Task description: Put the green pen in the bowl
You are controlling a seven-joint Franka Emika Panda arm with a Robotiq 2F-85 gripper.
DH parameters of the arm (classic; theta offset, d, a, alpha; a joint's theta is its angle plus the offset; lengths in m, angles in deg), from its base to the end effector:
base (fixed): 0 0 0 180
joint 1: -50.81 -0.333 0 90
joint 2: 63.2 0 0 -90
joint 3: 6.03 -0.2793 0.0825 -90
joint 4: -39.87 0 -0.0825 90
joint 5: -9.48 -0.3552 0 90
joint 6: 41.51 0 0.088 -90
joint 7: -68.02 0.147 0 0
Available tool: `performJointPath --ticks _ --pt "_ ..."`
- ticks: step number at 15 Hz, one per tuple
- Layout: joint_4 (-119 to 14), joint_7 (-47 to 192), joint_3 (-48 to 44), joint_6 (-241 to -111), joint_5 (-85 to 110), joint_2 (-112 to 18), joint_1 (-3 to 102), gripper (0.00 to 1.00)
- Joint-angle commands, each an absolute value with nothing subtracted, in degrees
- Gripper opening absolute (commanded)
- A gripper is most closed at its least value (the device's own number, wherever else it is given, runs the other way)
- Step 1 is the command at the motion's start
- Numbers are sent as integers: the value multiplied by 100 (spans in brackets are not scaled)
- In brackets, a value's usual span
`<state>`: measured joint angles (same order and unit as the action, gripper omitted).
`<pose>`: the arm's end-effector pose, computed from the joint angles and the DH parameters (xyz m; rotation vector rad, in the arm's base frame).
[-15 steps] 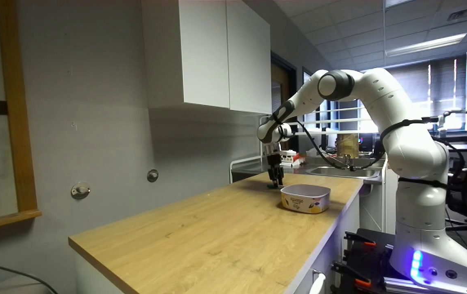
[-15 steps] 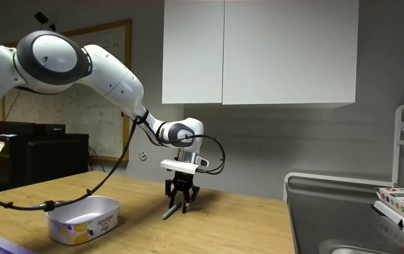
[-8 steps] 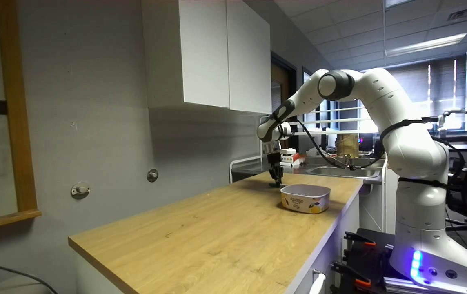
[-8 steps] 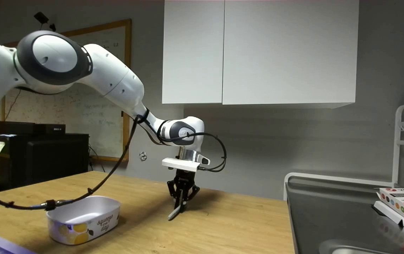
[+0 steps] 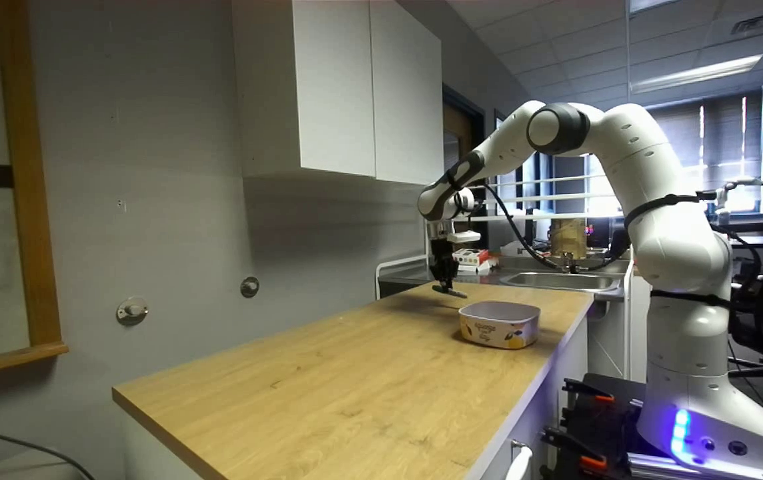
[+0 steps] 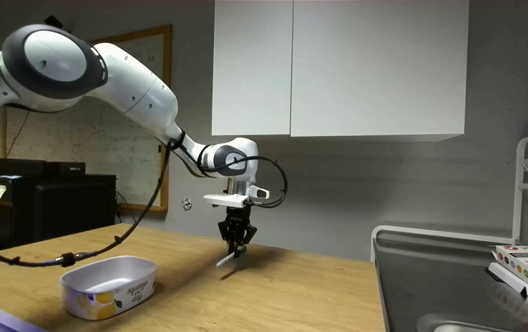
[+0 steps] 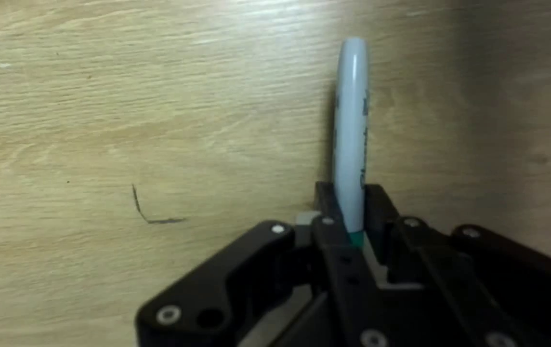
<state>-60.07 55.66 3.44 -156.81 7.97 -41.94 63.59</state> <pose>0.5555 -0.2197 0.2974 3.1189 -0.2766 -0.1634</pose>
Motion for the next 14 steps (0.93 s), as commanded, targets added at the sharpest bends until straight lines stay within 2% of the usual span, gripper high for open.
performJointPath --ticks 1,8,14 --pt "-6931 6697 360 -16343 910 -5206 6071 10" --pt "-8490 9499 248 -17511 2063 -6981 5663 11" --pt "-9791 11788 -395 -17598 3572 -8161 6013 11"
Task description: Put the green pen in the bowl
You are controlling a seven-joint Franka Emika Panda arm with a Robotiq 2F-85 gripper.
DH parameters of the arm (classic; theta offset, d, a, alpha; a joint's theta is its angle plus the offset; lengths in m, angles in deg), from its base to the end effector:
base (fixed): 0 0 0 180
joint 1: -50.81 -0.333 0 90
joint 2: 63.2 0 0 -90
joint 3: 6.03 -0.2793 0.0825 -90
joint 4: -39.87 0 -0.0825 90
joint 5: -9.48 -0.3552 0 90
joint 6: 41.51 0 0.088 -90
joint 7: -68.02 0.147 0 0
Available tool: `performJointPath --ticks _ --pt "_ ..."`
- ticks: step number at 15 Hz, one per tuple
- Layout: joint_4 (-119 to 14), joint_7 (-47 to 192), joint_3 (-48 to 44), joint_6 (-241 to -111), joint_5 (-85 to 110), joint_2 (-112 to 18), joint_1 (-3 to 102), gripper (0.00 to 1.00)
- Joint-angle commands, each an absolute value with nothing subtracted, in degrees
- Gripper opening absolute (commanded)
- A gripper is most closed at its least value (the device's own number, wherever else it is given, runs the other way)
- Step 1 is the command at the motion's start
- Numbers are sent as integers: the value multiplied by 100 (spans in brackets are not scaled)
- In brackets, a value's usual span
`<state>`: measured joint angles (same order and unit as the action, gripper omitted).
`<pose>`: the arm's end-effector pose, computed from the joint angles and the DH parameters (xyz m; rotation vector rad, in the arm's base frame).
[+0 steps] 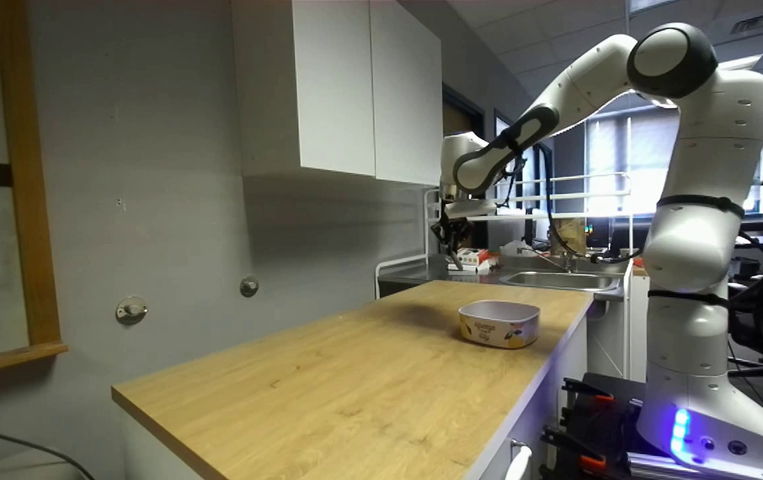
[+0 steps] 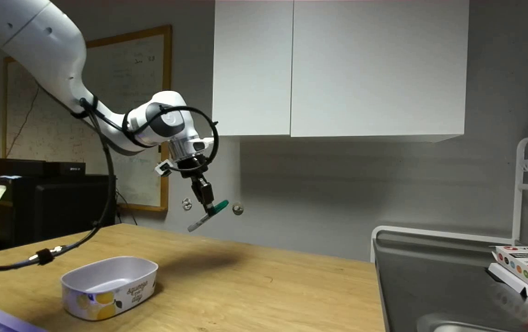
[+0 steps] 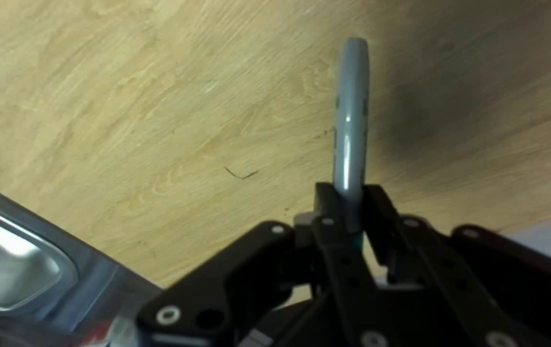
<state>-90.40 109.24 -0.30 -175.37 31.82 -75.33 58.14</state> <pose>0.4834 -0.1303 0.4131 2.6995 -1.0084 0.4898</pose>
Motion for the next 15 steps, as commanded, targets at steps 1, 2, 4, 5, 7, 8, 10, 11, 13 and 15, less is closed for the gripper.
performJointPath --ticks 1,2,4,5,7,8,10,11,13,15 --pt "-9978 12024 -532 -17558 3577 -8303 6020 11" --pt "-10133 12280 -683 -17521 3571 -8416 6015 11" --pt "-10389 12696 -998 -17451 3472 -8603 5945 11" --pt "-10497 12929 -1157 -17471 3496 -8659 5931 11" --pt "-10655 13305 -1448 -17371 3491 -8775 5888 11" --pt "-10710 13478 -1555 -17390 3503 -8760 5875 11" --pt "-10813 13744 -1706 -17320 3493 -8775 5850 11" --pt "-10854 13847 -1751 -17300 3498 -8753 5846 11" --pt "-10962 13995 -1787 -17249 3471 -8741 5820 11" --pt "-11089 14096 -1785 -17226 3429 -8750 5789 11"
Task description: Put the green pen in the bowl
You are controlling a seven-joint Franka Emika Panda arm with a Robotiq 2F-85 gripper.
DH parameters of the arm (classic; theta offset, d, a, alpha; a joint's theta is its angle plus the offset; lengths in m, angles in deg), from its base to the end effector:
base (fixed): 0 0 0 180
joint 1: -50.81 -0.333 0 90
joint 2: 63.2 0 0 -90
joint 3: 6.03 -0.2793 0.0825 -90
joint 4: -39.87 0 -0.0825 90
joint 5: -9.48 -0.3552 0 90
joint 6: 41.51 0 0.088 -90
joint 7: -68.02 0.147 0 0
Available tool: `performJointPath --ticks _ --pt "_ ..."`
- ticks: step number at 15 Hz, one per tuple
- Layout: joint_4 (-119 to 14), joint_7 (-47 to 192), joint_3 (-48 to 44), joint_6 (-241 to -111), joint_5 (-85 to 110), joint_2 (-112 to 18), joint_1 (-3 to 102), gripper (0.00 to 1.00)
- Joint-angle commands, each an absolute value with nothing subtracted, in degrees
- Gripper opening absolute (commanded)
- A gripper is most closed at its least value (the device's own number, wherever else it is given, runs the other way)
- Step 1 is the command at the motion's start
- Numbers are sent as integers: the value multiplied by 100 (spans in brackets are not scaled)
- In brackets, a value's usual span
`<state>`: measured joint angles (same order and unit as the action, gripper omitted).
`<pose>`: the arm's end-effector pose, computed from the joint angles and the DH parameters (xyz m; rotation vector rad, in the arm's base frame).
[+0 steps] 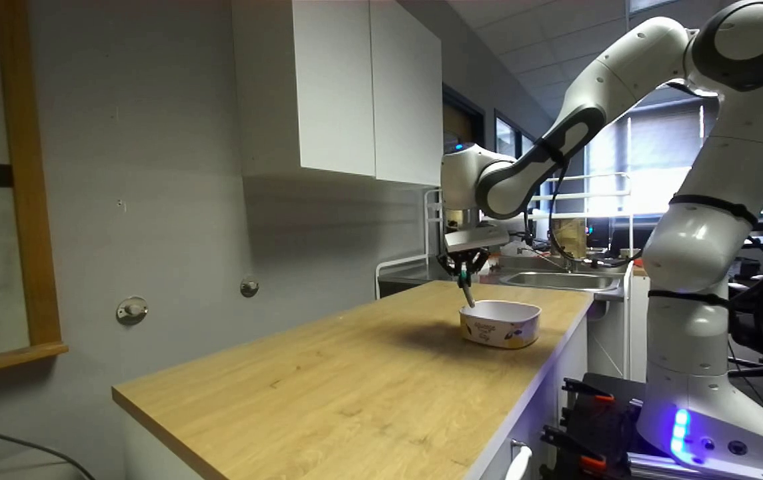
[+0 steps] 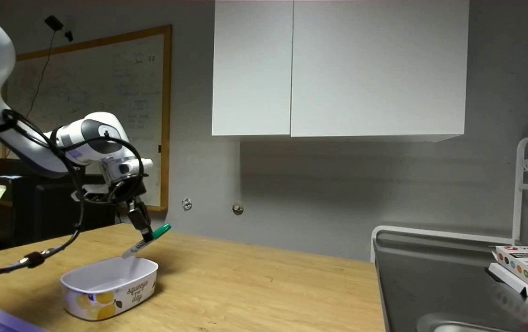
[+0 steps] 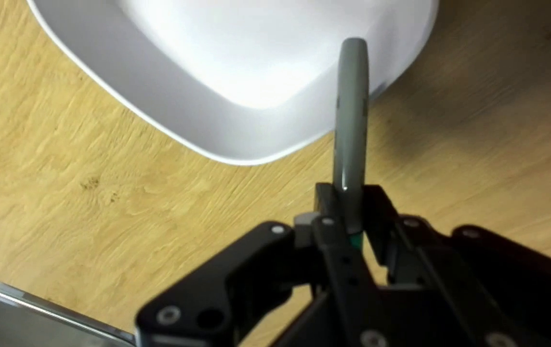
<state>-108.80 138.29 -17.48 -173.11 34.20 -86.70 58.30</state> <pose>0.4094 0.0015 0.3512 2.5490 -1.2242 0.4619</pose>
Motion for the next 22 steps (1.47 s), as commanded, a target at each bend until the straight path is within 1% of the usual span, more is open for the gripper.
performJointPath --ticks 1,10,11,12,13,14,15,17,19,20,22 --pt "-11162 14133 -1780 -17230 3408 -8765 5772 11" --pt "-12032 14665 -1823 -17374 3252 -8989 5581 11" --pt "-12109 14717 -1828 -17372 3206 -9008 5534 44" --pt "-12190 14786 -1857 -17382 3205 -9039 5500 44" --pt "-11950 14841 -1902 -17308 3186 -8821 5486 51" --pt "-11986 14894 -1931 -17306 3180 -8841 5449 57" --pt "-11978 14925 -1957 -17298 3160 -8850 5420 66" --pt "-11963 15009 -2022 -17308 3161 -8827 5386 80" --pt "-11962 15106 -2083 -17294 3180 -8841 5344 95" --pt "-11961 15156 -2111 -17272 3193 -8870 5331 100" --pt "-11956 15238 -2147 -17245 3227 -8927 5326 100"
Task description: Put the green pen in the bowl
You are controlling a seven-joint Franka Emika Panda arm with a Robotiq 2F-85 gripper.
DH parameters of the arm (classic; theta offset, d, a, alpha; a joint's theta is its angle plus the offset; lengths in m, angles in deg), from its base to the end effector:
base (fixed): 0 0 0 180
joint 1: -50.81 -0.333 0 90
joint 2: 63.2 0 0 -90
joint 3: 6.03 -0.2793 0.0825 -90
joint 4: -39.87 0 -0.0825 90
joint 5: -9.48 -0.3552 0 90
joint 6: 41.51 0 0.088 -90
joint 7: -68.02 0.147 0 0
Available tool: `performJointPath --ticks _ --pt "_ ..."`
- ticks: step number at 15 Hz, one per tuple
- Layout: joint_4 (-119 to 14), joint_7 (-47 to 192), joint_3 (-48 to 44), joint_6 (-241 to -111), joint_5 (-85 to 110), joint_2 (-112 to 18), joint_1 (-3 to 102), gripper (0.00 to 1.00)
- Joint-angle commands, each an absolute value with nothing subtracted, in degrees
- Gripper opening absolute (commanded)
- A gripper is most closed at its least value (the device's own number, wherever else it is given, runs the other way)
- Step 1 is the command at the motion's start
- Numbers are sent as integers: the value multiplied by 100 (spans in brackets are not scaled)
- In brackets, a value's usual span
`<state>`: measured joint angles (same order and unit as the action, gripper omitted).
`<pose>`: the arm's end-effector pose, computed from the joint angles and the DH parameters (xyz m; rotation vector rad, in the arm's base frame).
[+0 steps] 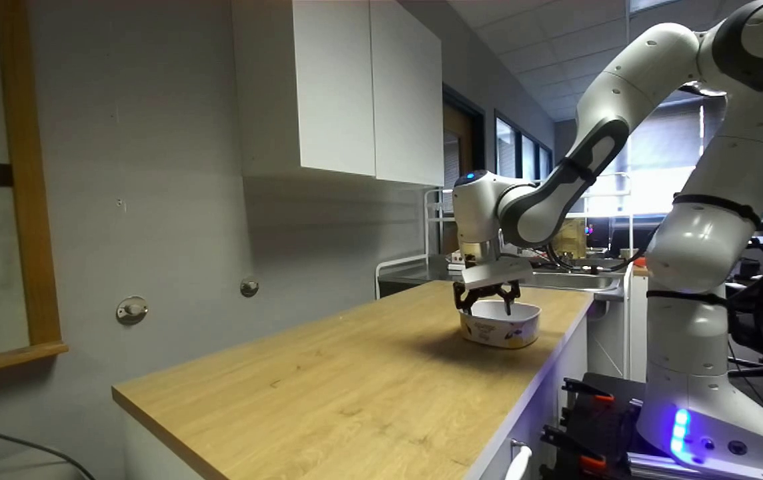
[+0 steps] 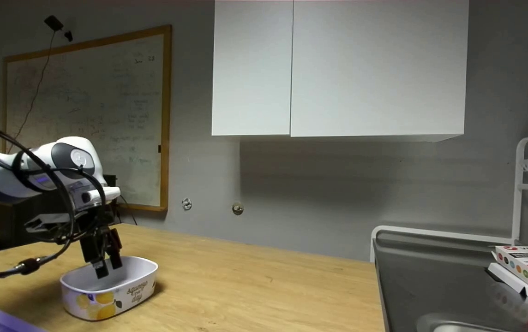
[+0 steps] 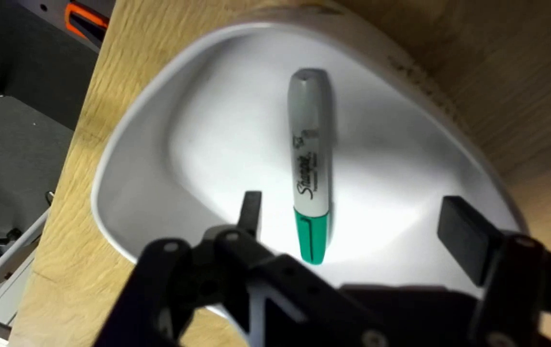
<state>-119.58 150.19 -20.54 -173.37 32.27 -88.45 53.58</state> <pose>0.3505 0.0388 0.2827 2.4728 -1.3158 0.3387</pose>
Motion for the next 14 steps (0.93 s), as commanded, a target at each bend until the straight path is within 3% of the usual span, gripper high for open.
performJointPath --ticks 1,9,14 --pt "-11953 15271 -2151 -17235 3240 -8966 5333 100" --pt "-11923 15280 -2037 -17104 3252 -9550 5434 100" --pt "-12066 13764 -1287 -17966 2568 -10145 5055 100"
